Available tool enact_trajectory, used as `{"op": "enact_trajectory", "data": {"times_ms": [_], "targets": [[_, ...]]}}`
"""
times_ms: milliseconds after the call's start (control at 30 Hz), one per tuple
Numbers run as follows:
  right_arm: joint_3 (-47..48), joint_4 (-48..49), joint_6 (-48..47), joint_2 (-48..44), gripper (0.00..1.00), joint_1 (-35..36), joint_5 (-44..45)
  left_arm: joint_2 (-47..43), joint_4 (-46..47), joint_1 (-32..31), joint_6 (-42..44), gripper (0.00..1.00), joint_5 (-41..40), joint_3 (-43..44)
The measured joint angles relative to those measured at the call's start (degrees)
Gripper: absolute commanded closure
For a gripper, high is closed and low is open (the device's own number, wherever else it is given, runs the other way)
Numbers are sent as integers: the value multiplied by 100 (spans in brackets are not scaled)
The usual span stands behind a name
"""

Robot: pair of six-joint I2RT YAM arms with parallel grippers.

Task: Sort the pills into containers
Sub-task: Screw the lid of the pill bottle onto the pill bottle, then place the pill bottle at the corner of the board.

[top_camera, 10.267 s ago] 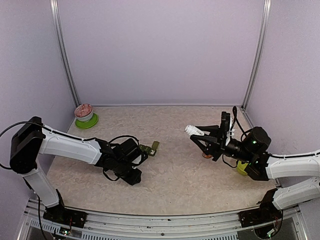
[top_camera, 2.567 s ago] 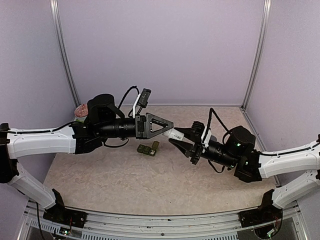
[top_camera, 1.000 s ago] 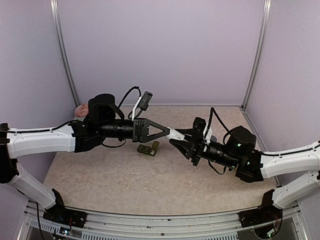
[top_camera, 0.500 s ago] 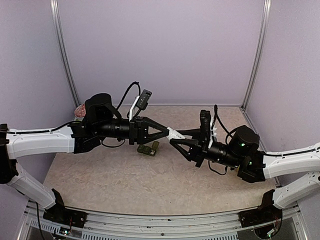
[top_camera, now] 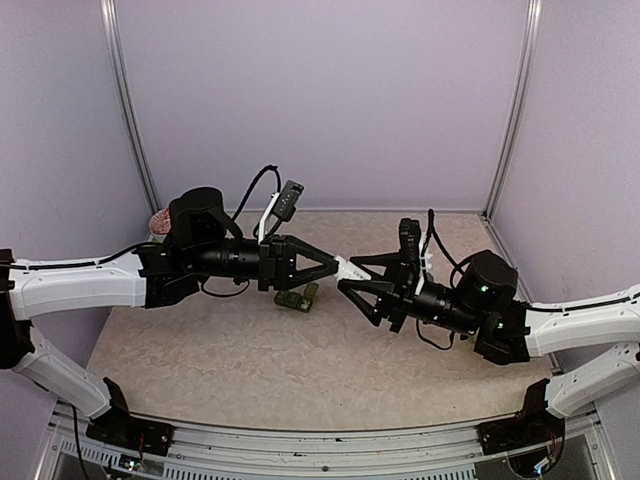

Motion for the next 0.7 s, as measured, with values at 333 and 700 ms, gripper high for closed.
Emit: {"op": "enact_trajectory", "data": {"times_ms": [333, 700], "targets": [[11, -243, -286, 0, 0, -2, 457, -310, -627, 140, 48, 97, -592, 0], [22, -702, -697, -2, 0, -52, 835, -363, -2063, 761, 509, 96, -1751, 4]]}}
